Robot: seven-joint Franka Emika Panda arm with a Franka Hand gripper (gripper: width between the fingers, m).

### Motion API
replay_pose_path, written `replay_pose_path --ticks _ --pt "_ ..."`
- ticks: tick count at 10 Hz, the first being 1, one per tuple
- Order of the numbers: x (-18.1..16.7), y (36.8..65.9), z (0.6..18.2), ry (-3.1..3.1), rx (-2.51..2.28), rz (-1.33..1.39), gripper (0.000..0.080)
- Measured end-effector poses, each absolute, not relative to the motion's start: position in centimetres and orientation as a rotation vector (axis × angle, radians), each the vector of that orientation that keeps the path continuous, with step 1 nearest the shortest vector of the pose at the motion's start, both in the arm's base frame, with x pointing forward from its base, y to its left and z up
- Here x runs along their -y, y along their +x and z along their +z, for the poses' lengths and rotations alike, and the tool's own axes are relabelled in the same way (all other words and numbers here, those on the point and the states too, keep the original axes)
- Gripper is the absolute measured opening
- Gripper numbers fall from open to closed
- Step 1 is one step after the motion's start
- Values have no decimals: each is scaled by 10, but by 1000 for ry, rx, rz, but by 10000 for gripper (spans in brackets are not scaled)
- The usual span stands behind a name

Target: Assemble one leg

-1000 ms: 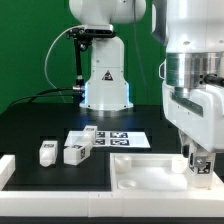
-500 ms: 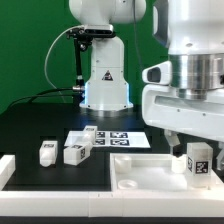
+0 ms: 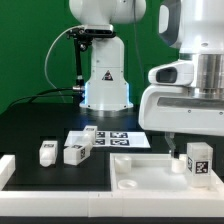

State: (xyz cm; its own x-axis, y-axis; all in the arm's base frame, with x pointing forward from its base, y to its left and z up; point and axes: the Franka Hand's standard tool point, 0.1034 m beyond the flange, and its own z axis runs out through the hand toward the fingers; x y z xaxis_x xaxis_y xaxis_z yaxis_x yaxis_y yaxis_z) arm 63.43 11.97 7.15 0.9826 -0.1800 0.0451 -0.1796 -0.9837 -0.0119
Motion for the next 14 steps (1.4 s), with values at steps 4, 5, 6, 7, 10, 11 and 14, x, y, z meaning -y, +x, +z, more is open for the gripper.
replay_pose_path --ticks 4,5,6,7,10,11,14 --pt "-121 634 71 -3113 -328 -69 375" --pt "-121 634 70 -3098 -441 -68 375" --pt "-120 634 70 -3071 -592 -71 286" --pt "-121 634 69 -3030 -771 -89 286" --pt "-124 635 68 -2762 -1412 -85 286" --pt "-123 637 68 -2614 -1609 -47 286" --pt "-129 639 67 -2259 -2029 -20 287"
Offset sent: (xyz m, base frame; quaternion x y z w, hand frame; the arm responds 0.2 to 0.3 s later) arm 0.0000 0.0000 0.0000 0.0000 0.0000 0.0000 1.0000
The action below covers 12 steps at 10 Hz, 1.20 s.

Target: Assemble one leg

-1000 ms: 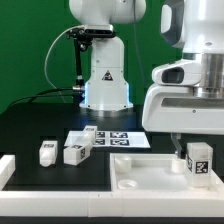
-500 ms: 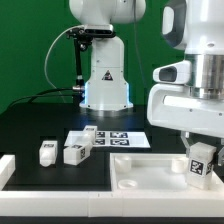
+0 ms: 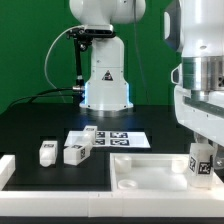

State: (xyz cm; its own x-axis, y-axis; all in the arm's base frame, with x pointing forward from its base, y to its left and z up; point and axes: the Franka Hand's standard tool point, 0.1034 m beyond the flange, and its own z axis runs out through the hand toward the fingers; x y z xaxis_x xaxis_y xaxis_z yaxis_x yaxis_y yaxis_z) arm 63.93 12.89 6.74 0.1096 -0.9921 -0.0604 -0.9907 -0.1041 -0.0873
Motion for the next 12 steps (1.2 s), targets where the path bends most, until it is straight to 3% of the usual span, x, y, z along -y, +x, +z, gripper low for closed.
replay_pose_path --ticks 1,3,4,5,10,11,12 --pt "-129 639 67 -2269 -2019 -22 287" --pt "-129 639 68 -2378 -1887 -36 538" --pt "-127 638 70 -2508 -1706 -59 538" --pt "-126 638 73 -2654 -1459 -96 626" --pt "-125 636 74 -2995 -678 -129 649" --pt "-118 642 77 -3098 -269 -148 649" --pt "-118 644 77 -3118 -154 -156 649"
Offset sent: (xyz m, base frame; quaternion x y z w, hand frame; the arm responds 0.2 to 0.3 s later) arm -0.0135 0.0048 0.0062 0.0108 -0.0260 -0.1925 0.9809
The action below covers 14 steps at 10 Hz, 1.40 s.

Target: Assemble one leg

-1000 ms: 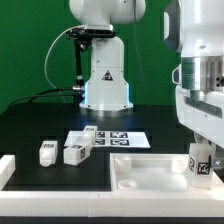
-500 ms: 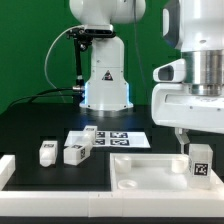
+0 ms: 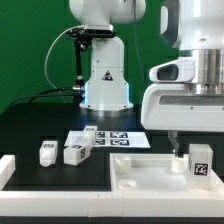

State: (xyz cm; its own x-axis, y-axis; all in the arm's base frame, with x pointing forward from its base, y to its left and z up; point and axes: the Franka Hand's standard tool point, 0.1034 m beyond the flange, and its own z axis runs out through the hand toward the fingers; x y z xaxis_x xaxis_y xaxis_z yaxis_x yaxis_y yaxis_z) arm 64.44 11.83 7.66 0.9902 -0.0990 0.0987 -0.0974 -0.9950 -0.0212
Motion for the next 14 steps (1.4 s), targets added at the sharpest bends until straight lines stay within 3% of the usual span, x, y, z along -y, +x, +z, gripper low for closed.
replay_pose_path --ticks 1,2,3,4,5,12,14 --pt "-119 644 76 -3108 -241 -152 649" --pt "-118 644 76 -3107 -257 -152 555" --pt "-118 644 76 -3098 -322 -150 371" --pt "-118 643 75 -3082 -430 -148 371" --pt "-115 643 74 -3053 -600 -143 291" --pt "-117 640 72 -2244 -2045 -64 291" --pt "-116 640 72 -2164 -2120 -62 291"
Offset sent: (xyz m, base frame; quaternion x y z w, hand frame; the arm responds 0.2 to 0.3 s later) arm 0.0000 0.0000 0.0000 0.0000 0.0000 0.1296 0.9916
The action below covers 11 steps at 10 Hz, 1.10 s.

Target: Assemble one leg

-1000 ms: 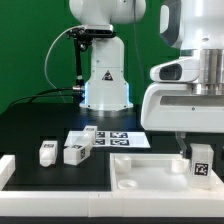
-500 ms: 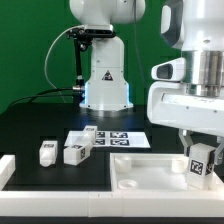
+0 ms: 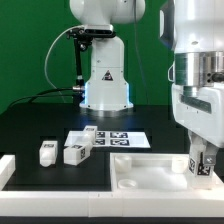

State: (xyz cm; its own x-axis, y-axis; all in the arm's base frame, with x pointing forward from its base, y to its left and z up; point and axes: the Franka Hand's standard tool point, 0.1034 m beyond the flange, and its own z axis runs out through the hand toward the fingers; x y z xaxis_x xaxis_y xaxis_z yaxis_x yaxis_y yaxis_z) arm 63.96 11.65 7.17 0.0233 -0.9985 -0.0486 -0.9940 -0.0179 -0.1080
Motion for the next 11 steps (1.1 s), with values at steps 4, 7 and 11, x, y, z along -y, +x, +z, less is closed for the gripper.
replay_pose_path --ticks 4,7,11 --pt "-117 638 71 -2649 -1558 -75 585" --pt "-114 640 71 -2815 -1259 -80 646" --pt "-116 639 71 -3067 -596 -93 649"
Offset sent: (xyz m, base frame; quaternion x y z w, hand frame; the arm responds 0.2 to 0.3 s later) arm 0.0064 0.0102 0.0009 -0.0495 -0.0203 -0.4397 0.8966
